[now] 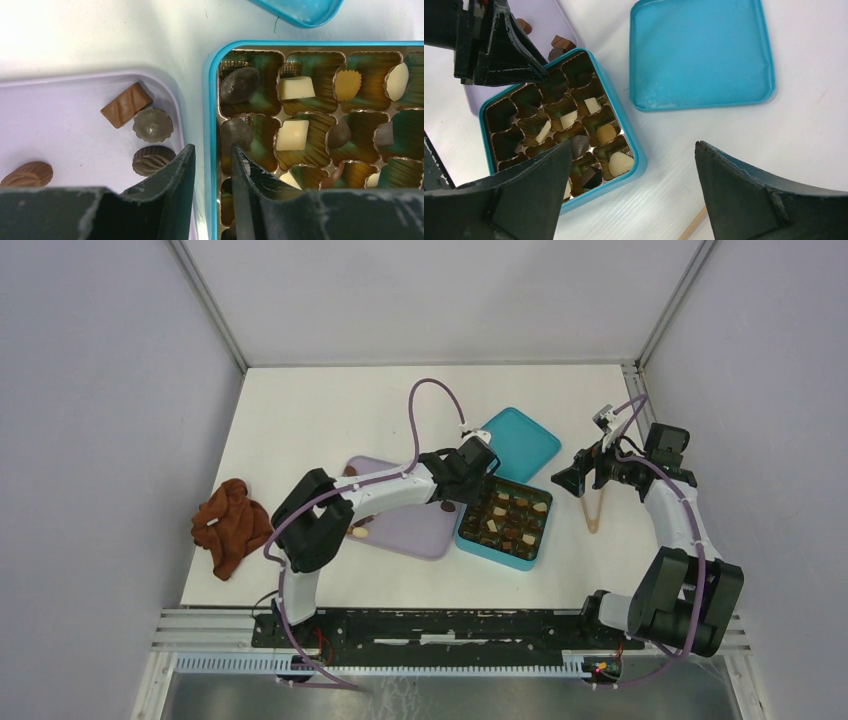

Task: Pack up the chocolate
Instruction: Adjust the packing box at the center of the board.

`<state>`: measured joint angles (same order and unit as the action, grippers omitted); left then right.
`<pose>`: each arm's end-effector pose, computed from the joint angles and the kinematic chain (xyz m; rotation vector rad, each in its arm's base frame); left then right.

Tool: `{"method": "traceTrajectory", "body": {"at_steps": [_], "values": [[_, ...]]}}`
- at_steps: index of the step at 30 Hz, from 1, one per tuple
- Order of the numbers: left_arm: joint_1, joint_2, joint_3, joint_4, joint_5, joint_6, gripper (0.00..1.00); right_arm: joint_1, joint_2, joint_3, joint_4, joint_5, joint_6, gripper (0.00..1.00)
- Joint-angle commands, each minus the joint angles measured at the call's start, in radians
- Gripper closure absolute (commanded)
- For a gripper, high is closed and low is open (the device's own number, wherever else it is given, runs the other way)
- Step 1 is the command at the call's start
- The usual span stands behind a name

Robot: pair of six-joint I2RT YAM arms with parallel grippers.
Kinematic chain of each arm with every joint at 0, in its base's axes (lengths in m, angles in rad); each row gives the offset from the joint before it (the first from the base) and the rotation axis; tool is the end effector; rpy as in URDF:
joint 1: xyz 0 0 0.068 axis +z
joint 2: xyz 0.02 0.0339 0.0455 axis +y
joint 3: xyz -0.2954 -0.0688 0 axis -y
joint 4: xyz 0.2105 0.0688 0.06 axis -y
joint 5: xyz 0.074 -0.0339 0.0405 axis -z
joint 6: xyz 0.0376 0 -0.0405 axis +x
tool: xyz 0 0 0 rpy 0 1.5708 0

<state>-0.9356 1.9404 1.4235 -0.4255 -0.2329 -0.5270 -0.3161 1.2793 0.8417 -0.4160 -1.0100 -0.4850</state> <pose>0.2469 -0.3204 0.2476 0.4149 2.4718 -0.3255 0.2123 -0.0359 0.2907 -0.5868 1.9752 0.7322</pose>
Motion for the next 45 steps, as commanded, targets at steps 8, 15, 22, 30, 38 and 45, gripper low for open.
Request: {"method": "traceTrajectory", "body": {"at_steps": [8,15,22,30,38,45], "values": [[-0.002,0.050,0.053,-0.007,0.041,0.040,0.67,0.005,0.007,-0.018,0.018,-0.016,0.013,0.02],[-0.002,0.062,0.063,-0.003,0.050,0.041,0.83,0.009,0.018,0.004,0.014,-0.015,0.019,0.02],[-0.002,0.038,0.053,0.012,0.036,0.031,0.98,0.017,0.023,0.018,-0.013,-0.010,0.007,0.02],[-0.002,-0.106,-0.046,0.075,-0.057,-0.028,0.98,0.018,0.029,0.079,-0.058,-0.010,-0.006,0.02],[-0.003,-0.276,-0.226,0.213,-0.181,-0.060,0.98,0.023,0.025,0.117,-0.079,-0.022,0.009,0.02],[-0.054,-0.389,-0.293,0.309,-0.328,0.010,0.98,0.025,0.023,0.124,-0.074,-0.030,0.022,0.02]]}}
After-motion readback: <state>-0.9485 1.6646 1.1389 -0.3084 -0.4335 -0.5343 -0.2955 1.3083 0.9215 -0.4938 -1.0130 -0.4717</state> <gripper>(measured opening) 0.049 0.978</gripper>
